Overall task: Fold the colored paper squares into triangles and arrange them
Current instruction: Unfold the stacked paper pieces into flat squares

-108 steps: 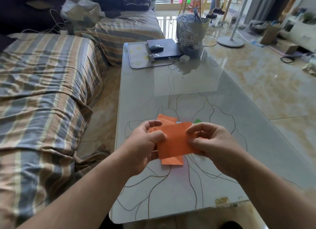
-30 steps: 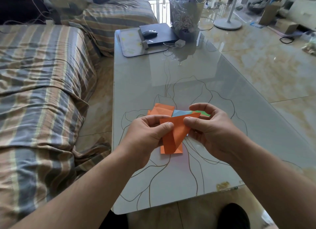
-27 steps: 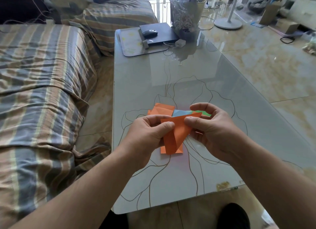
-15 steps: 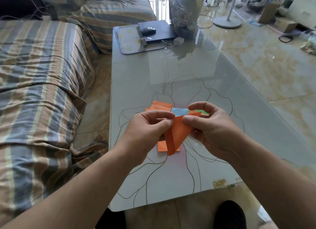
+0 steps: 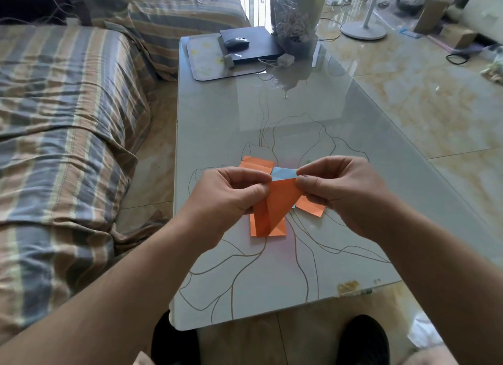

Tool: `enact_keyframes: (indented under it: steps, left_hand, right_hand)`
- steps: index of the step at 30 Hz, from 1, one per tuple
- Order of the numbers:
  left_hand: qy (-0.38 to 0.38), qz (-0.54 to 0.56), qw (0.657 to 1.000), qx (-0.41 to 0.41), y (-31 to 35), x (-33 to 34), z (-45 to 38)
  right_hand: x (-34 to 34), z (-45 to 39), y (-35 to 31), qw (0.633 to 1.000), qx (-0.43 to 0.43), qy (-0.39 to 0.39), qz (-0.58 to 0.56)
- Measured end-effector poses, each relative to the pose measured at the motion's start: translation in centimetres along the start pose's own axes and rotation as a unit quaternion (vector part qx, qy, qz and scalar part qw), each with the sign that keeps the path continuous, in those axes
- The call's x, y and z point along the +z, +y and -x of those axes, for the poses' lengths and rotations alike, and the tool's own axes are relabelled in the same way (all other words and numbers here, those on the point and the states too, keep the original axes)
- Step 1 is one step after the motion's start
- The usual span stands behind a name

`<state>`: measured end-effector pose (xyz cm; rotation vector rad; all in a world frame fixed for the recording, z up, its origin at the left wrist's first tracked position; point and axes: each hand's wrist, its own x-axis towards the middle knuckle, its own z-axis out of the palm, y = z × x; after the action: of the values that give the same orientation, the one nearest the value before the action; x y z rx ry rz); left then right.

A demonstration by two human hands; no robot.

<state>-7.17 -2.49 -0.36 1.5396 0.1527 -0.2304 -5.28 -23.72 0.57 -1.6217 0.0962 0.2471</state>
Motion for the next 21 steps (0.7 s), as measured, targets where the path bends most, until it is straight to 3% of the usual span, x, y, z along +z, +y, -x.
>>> enact_keyframes:
  steps: [8,13,15,18,21]
  left_hand:
    - [0.003,-0.026,1.000,0.006,0.2,-0.8,-0.3]
    - [0.008,0.028,0.999,-0.027,0.0,-0.4,-0.6]
    - [0.012,0.061,0.997,-0.042,-0.1,-0.2,-0.6]
    - [0.005,0.107,0.993,-0.055,-0.1,0.1,-0.5]
    - [0.002,0.128,0.990,-0.064,0.0,0.4,-0.4]
  right_hand:
    - [-1.1,-0.7,-0.5,0.999,0.017,-0.006,-0.035]
    - [-0.4,-0.9,-0.3,0.984,0.065,0.014,-0.163]
    - [0.4,-0.6,0.0,0.975,0.104,-0.013,-0.198]
    - [1.8,0.0,0.9,0.975,0.134,-0.090,-0.151]
    - [2.5,0.0,1.7,0.979,0.125,-0.100,-0.125]
